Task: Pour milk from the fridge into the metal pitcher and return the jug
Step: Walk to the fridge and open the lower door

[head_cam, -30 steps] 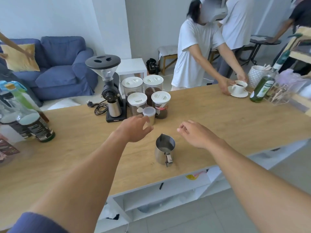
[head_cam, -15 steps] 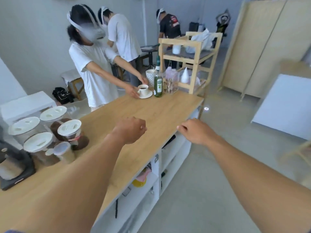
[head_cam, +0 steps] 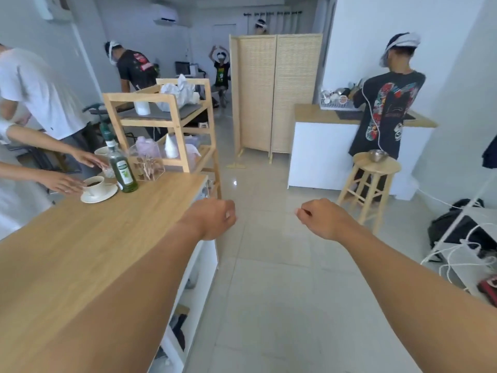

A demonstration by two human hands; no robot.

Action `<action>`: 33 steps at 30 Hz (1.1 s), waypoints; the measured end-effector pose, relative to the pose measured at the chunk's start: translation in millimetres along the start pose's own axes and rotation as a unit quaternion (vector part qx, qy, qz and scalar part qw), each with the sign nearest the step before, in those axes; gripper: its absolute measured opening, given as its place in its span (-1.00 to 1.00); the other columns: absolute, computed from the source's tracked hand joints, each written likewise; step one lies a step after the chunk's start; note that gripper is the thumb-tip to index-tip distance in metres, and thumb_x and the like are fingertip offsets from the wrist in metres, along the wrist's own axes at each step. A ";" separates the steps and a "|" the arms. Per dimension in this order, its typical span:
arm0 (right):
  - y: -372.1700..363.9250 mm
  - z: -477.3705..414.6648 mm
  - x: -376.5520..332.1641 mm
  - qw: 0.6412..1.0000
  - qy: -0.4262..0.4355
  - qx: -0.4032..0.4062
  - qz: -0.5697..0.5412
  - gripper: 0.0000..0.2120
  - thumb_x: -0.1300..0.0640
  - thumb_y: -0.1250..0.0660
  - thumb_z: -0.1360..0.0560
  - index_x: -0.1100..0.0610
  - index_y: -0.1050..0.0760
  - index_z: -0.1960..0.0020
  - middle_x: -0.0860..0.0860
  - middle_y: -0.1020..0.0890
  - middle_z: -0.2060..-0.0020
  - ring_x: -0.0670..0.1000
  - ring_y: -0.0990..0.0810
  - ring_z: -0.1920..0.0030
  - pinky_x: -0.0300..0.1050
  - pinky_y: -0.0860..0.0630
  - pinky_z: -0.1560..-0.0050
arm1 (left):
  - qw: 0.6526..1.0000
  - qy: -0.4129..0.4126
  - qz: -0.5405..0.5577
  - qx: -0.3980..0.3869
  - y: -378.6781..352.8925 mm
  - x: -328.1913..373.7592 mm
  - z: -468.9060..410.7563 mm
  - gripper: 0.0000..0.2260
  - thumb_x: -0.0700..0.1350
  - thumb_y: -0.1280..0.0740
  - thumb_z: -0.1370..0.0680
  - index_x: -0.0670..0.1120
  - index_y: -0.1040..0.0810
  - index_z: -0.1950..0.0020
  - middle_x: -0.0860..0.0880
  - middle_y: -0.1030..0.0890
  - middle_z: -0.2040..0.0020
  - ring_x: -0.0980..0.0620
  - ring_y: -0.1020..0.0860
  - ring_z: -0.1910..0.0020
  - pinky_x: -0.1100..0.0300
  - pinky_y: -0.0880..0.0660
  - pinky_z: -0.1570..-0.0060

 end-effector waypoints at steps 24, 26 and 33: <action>100.7 180.9 375.2 0.933 -0.350 0.086 -0.017 -0.71 -0.05 -0.13 -0.60 0.03 -0.38 0.25 0.11 -0.58 0.16 0.11 -0.47 0.16 -0.08 -0.38 0.15 | 0.937 -0.348 -0.010 -0.027 -31.8 432.8 -192.9 -0.75 0.07 -0.15 -0.64 0.02 -0.56 -0.14 0.00 -0.65 0.00 -0.06 -0.58 0.02 0.04 -0.52 -0.01; 106.7 198.9 398.4 0.921 -0.379 0.090 -0.009 -0.74 -0.04 -0.12 -0.59 0.01 -0.38 0.23 0.11 -0.61 0.11 0.13 -0.52 0.11 -0.07 -0.41 0.13 | 0.928 -0.372 -0.001 -0.034 -36.3 466.4 -197.0 -0.78 0.05 -0.16 -0.63 0.02 -0.55 -0.11 -0.01 -0.66 0.05 -0.06 -0.60 0.05 0.03 -0.54 0.02; 135.4 251.8 452.0 0.884 -0.454 0.111 -0.022 -0.73 -0.03 -0.10 -0.61 0.08 -0.47 0.12 0.04 -0.52 0.20 0.14 -0.52 0.12 -0.05 -0.45 0.14 | 0.893 -0.450 -0.019 -0.024 -43.2 564.0 -204.6 -0.76 0.02 -0.16 -0.63 0.00 -0.55 -0.16 -0.04 -0.69 0.04 -0.06 -0.55 -0.07 0.10 -0.42 0.09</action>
Point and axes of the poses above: each hand's wrist, its own z-axis away from the middle knuckle, its own y-axis out of the back of the hand, x = y × z, the point moved 4 cm from there along -z, towards the middle knuckle
